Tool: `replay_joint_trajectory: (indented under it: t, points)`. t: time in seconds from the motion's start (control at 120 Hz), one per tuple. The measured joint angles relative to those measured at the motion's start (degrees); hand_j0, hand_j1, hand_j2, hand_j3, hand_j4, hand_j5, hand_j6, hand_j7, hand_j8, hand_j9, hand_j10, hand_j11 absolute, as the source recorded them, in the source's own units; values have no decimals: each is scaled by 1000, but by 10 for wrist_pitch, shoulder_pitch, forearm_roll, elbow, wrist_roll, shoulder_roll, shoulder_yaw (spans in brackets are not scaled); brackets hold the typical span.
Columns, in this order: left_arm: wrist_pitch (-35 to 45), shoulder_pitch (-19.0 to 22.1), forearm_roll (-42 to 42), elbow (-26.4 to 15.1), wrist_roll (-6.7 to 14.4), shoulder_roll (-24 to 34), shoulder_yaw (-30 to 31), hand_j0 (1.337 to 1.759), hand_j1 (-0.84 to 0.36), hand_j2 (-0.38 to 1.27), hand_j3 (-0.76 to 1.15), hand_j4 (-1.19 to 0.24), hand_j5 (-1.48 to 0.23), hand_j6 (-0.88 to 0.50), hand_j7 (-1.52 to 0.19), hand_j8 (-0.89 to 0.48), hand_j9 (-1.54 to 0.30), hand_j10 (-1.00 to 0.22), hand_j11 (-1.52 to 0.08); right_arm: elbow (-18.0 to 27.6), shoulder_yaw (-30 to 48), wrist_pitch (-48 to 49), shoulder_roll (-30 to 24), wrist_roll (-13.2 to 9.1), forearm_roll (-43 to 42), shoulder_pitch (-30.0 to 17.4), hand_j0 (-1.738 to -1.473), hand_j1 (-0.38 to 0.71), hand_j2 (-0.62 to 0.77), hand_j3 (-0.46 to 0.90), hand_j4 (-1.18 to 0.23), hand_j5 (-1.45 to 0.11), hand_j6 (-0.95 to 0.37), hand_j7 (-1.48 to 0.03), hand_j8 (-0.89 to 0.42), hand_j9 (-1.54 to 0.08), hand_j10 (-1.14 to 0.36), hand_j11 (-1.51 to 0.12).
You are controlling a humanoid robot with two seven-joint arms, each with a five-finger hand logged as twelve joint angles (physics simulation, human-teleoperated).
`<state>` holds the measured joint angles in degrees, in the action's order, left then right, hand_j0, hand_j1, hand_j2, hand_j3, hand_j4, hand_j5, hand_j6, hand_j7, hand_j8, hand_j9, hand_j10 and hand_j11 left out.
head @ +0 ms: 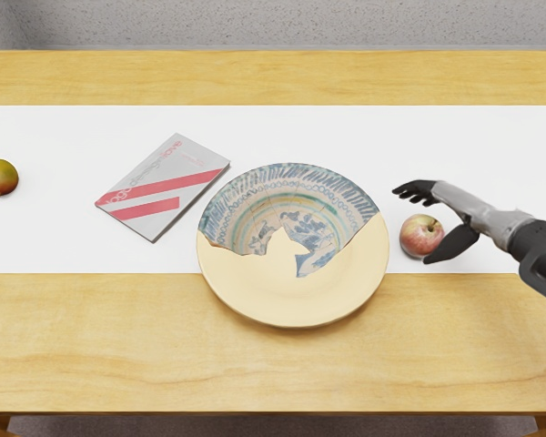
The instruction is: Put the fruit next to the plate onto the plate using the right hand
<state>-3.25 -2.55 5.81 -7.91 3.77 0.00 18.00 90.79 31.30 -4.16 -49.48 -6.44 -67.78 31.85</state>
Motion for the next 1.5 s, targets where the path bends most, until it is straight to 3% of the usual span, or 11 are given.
replay_joint_trajectory:
  t: [0.675,0.808,0.967,1.408,1.5]
  points:
    - [0,0,0,0,0,0,0,1658,55,49,0,-245,-318,-245,-318,-245,-318,-245,-318,-25,0,-17,4,27,0,-24,-1658,65,-65,0,-353,-453,-354,-452,-353,-453,-352,-453]
    - [0,0,0,0,0,0,0,1658,55,49,0,-245,-318,-245,-318,-245,-318,-245,-318,-34,-6,-17,10,33,0,-24,-1658,88,-67,0,-378,-473,-376,-478,-285,-479,-374,-479]
    - [0,0,0,0,0,0,0,1658,55,49,0,-245,-318,-245,-318,-245,-318,-245,-318,-38,-7,-17,11,37,2,-24,-1658,130,-72,0,-421,-514,-407,-526,-317,-524,-414,-523]
    - [0,0,0,0,0,0,0,1658,55,49,0,-245,-318,-245,-318,-245,-318,-245,-318,-50,-9,-18,13,54,6,-24,-1654,171,156,-1,-577,-677,-386,-711,-311,-703,-452,-700]
    - [0,0,0,0,0,0,0,1658,55,49,0,-245,-318,-245,-318,-245,-318,-245,-318,-51,-10,-18,13,57,6,-24,-1653,170,115,-1,-611,-695,-355,-743,-277,-739,-417,-748]
